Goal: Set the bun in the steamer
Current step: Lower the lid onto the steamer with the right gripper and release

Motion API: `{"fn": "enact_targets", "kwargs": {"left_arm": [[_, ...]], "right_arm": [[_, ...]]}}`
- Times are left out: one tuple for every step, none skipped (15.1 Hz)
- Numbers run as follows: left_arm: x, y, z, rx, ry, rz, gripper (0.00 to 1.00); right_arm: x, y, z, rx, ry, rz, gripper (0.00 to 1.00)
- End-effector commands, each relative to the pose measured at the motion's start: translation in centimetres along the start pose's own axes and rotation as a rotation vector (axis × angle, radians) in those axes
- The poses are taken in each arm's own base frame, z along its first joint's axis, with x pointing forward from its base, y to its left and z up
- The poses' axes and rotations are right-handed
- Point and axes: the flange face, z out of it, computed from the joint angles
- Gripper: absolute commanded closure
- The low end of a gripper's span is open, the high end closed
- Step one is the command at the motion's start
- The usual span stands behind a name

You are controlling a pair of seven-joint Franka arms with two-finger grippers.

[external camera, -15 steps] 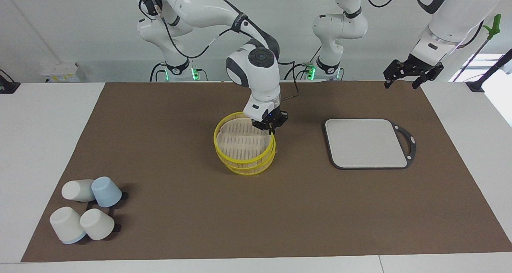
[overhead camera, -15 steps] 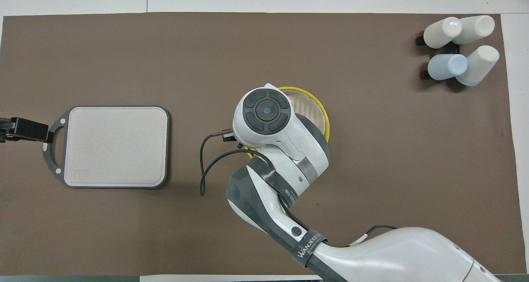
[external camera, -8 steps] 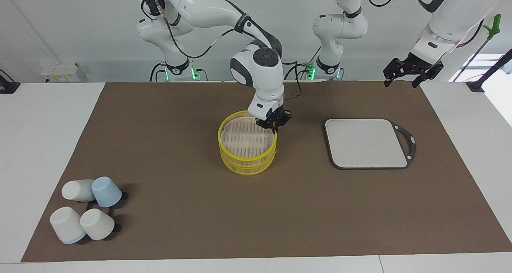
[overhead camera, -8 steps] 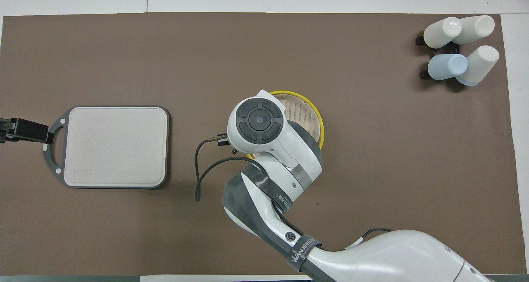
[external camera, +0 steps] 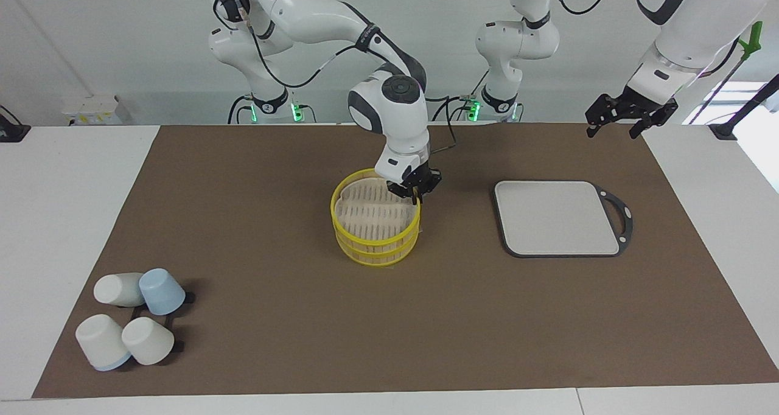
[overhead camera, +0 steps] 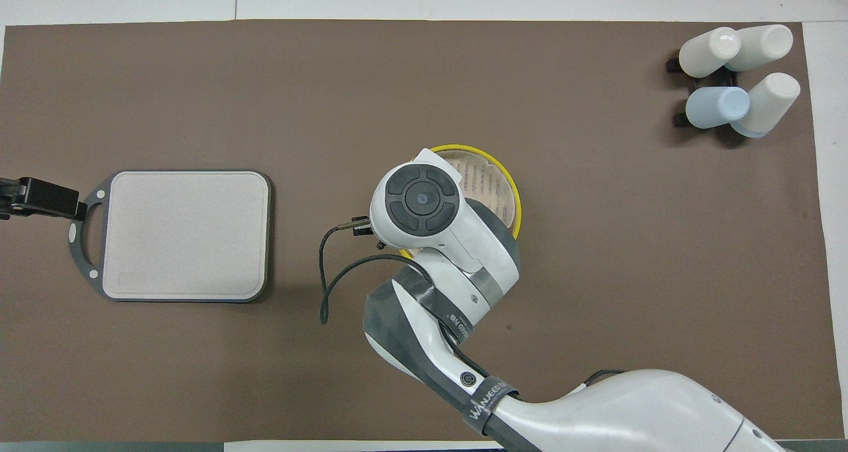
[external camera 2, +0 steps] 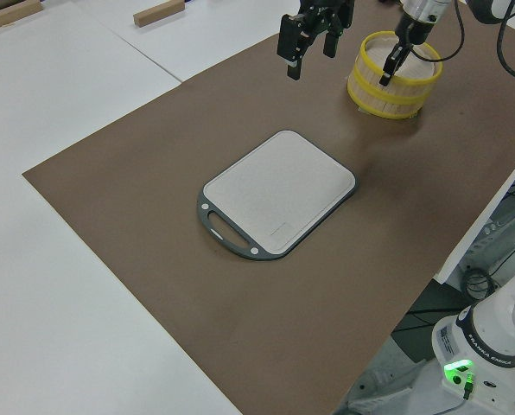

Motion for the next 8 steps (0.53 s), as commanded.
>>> {"fn": "enact_targets", "kwargs": {"left_arm": [[0.4, 0.0, -0.5, -0.007, 0.01, 0.014, 0.0], [0.3, 0.1, -0.8, -0.007, 0.016, 0.017, 0.0], [0.0, 0.4, -1.4, -0.01, 0.032, 0.02, 0.0], [-0.1, 0.3, -1.7, -0.01, 0.043, 0.019, 0.0], [-0.1, 0.3, -1.7, -0.01, 0.046, 0.019, 0.0], [-0.2, 0.4, -1.8, -0.01, 0.049, 0.022, 0.0], [-0.2, 0.3, -1.8, -0.01, 0.049, 0.022, 0.0], [-0.1, 0.4, -1.7, -0.009, 0.052, 0.023, 0.0]], "right_arm": [[1.3, 0.1, -3.9, -0.01, -0.001, 0.033, 0.0], [2.0, 0.3, -5.8, -0.018, -0.005, 0.04, 0.0], [3.1, 1.8, -7.6, -0.033, -0.013, 0.053, 0.0], [4.3, 4.5, -9.7, -0.052, -0.006, 0.062, 0.0], [4.7, 6.9, -12.1, -0.063, 0.012, 0.056, 0.0], [4.8, 9.0, -13.9, -0.085, 0.007, 0.051, 0.0], [4.7, 11.3, -15.8, -0.115, -0.001, 0.066, 0.0], [4.6, 14.3, -17.6, -0.148, -0.019, 0.108, 0.0]]}}
